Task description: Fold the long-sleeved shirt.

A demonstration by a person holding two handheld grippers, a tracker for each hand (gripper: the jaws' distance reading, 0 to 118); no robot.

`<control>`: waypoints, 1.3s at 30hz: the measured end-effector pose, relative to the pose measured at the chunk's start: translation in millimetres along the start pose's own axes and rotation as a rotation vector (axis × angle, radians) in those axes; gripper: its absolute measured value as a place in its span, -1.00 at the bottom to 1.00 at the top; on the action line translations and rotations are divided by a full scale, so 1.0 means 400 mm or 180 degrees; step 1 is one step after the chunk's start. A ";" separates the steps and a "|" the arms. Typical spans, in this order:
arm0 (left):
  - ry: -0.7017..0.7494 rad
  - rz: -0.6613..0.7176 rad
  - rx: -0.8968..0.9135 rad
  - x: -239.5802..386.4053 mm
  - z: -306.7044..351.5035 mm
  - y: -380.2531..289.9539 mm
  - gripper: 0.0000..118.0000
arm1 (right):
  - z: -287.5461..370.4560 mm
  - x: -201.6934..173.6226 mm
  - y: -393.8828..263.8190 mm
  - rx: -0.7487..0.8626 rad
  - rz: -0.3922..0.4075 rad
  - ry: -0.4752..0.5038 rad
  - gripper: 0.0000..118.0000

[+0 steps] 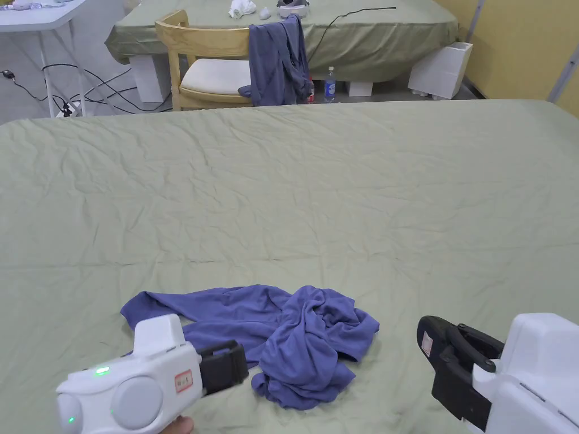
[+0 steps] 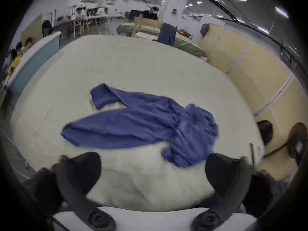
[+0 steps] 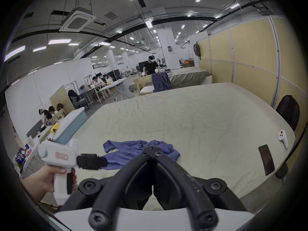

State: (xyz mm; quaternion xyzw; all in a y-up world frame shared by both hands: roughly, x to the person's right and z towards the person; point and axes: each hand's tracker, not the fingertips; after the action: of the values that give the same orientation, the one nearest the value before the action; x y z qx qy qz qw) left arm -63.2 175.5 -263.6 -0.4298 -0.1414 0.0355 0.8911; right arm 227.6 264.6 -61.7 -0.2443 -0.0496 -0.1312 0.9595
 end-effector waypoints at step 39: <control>-0.0387 0.0356 -0.0101 -0.072 -0.016 0.077 -0.96 | -0.640 0.114 -0.062 -0.1491 0.0232 -0.0236 -0.82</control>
State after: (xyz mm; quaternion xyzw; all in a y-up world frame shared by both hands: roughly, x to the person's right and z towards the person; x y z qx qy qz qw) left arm -87.1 184.6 -297.5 -0.4481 -0.1715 0.1091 0.8706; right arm 272.4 109.8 -267.4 -0.4665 -0.0441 -0.0954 0.8783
